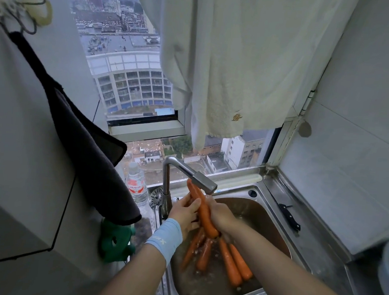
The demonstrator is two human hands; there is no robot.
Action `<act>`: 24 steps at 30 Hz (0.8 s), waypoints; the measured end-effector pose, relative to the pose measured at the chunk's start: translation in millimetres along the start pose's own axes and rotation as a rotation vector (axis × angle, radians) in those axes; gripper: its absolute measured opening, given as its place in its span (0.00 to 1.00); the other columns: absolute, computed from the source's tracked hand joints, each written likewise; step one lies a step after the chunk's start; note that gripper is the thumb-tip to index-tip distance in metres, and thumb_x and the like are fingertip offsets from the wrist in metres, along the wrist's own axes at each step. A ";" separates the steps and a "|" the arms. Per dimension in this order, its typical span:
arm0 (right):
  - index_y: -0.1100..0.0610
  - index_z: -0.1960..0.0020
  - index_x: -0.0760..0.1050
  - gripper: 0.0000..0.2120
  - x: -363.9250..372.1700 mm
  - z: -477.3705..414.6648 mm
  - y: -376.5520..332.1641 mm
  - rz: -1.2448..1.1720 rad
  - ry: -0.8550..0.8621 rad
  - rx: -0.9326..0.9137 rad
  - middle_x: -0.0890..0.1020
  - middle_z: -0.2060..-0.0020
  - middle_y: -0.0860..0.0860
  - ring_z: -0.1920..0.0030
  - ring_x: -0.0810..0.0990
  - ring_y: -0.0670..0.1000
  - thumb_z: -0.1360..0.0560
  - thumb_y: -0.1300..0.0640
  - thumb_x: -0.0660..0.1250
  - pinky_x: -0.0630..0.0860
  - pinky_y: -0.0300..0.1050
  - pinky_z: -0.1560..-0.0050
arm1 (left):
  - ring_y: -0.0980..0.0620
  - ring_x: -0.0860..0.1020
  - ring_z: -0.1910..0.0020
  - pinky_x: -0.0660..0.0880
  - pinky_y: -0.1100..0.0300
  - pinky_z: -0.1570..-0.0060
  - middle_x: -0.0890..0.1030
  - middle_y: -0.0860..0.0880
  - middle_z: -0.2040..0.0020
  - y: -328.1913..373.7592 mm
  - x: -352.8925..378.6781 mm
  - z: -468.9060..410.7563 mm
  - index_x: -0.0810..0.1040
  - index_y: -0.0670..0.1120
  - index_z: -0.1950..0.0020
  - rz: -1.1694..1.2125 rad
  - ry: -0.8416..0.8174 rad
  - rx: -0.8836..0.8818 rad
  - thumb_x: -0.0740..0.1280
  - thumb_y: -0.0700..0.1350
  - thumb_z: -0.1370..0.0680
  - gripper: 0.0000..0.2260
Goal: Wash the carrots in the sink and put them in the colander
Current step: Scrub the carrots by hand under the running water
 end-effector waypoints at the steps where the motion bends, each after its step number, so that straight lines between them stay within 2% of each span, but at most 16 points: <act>1: 0.56 0.47 0.84 0.28 -1.4 -1.1 0.9 0.005 0.006 0.020 0.87 0.54 0.57 0.50 0.86 0.56 0.15 0.39 0.52 0.81 0.57 0.40 | 0.41 0.82 0.42 0.79 0.41 0.41 0.83 0.43 0.40 -0.2 -0.3 1.1 0.73 0.49 0.29 -0.003 -0.009 -0.004 0.66 0.43 0.18 0.18; 4: 0.58 0.46 0.82 0.28 -5.0 3.0 1.1 0.032 -0.059 0.027 0.87 0.52 0.58 0.48 0.86 0.57 0.14 0.40 0.50 0.81 0.53 0.40 | 0.41 0.80 0.41 0.77 0.40 0.38 0.82 0.42 0.40 -2.5 -1.5 0.5 0.72 0.48 0.30 -0.003 -0.001 -0.061 0.66 0.44 0.18 0.16; 7: 0.58 0.36 0.78 0.18 -5.8 7.1 2.8 -0.023 -0.207 -0.003 0.85 0.44 0.61 0.41 0.84 0.61 0.15 0.46 0.58 0.80 0.57 0.37 | 0.39 0.80 0.41 0.75 0.39 0.36 0.82 0.40 0.40 -2.6 -3.2 -1.4 0.72 0.44 0.28 0.053 0.009 -0.122 0.67 0.46 0.19 0.20; 9: 0.58 0.35 0.77 0.19 -6.9 7.2 3.5 -0.050 -0.221 -0.025 0.85 0.44 0.62 0.42 0.84 0.62 0.15 0.46 0.60 0.80 0.58 0.38 | 0.40 0.80 0.41 0.76 0.42 0.39 0.81 0.40 0.39 -0.2 -1.6 0.6 0.73 0.44 0.30 0.059 -0.012 -0.103 0.66 0.45 0.18 0.17; 11: 0.61 0.40 0.80 0.25 -8.0 8.6 0.6 -0.054 -0.174 -0.028 0.86 0.51 0.60 0.51 0.86 0.62 0.16 0.41 0.57 0.83 0.55 0.45 | 0.41 0.79 0.40 0.77 0.44 0.41 0.81 0.42 0.39 0.2 0.8 0.0 0.73 0.44 0.32 0.058 -0.040 -0.078 0.66 0.43 0.18 0.15; 13: 0.65 0.45 0.80 0.31 -10.1 13.5 -2.8 -0.069 -0.130 0.012 0.85 0.60 0.60 0.63 0.84 0.59 0.15 0.38 0.54 0.83 0.51 0.57 | 0.40 0.79 0.39 0.75 0.42 0.37 0.81 0.41 0.38 1.2 4.4 -1.1 0.74 0.44 0.31 0.079 -0.071 -0.060 0.67 0.41 0.19 0.16; 16: 0.65 0.48 0.78 0.30 -17.5 16.9 -3.2 -0.075 -0.169 0.080 0.83 0.66 0.58 0.68 0.81 0.57 0.14 0.40 0.51 0.82 0.49 0.62 | 0.36 0.77 0.36 0.70 0.40 0.31 0.80 0.38 0.36 3.8 7.2 -3.8 0.74 0.45 0.32 0.147 -0.079 -0.025 0.66 0.36 0.20 0.17; 18: 0.64 0.47 0.77 0.28 -21.7 15.3 -0.5 -0.086 -0.192 0.101 0.83 0.65 0.59 0.67 0.82 0.57 0.14 0.41 0.51 0.82 0.51 0.61 | 0.38 0.79 0.39 0.73 0.41 0.34 0.81 0.39 0.38 3.4 8.7 -3.5 0.75 0.46 0.31 0.153 -0.071 -0.029 0.67 0.38 0.20 0.17; 19: 0.64 0.46 0.77 0.28 -23.6 14.4 0.3 -0.065 -0.178 0.097 0.84 0.64 0.59 0.66 0.83 0.57 0.14 0.41 0.52 0.82 0.52 0.58 | 0.39 0.81 0.42 0.77 0.43 0.39 0.81 0.39 0.39 2.3 10.7 -1.7 0.75 0.46 0.31 0.143 -0.061 -0.041 0.68 0.40 0.20 0.17; 21: 0.62 0.46 0.81 0.29 -26.2 9.2 1.5 0.046 -0.127 0.045 0.86 0.59 0.59 0.59 0.86 0.57 0.15 0.39 0.54 0.84 0.54 0.46 | 0.41 0.81 0.49 0.79 0.49 0.52 0.82 0.40 0.41 -0.8 15.0 -1.4 0.76 0.47 0.35 0.090 0.010 -0.042 0.69 0.45 0.20 0.13; 22: 0.61 0.46 0.83 0.29 -26.3 8.5 0.7 0.105 -0.127 0.010 0.87 0.56 0.60 0.54 0.87 0.58 0.16 0.37 0.55 0.82 0.56 0.41 | 0.42 0.81 0.50 0.79 0.50 0.53 0.83 0.41 0.43 -1.3 17.7 -2.0 0.77 0.48 0.38 0.052 0.059 -0.031 0.68 0.48 0.19 0.11; 24: 0.58 0.43 0.83 0.25 -25.1 10.5 0.3 0.172 -0.191 -0.053 0.87 0.50 0.58 0.48 0.86 0.58 0.17 0.38 0.59 0.79 0.57 0.37 | 0.45 0.82 0.49 0.79 0.50 0.44 0.84 0.44 0.48 1.4 21.3 -0.8 0.78 0.48 0.42 -0.058 0.162 0.015 0.66 0.55 0.19 0.12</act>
Point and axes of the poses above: each hand's wrist, its own z-axis away from the middle knuckle, its own x-axis out of the palm, y = z × x, the point moved 2 cm from there along -z, towards the middle knuckle
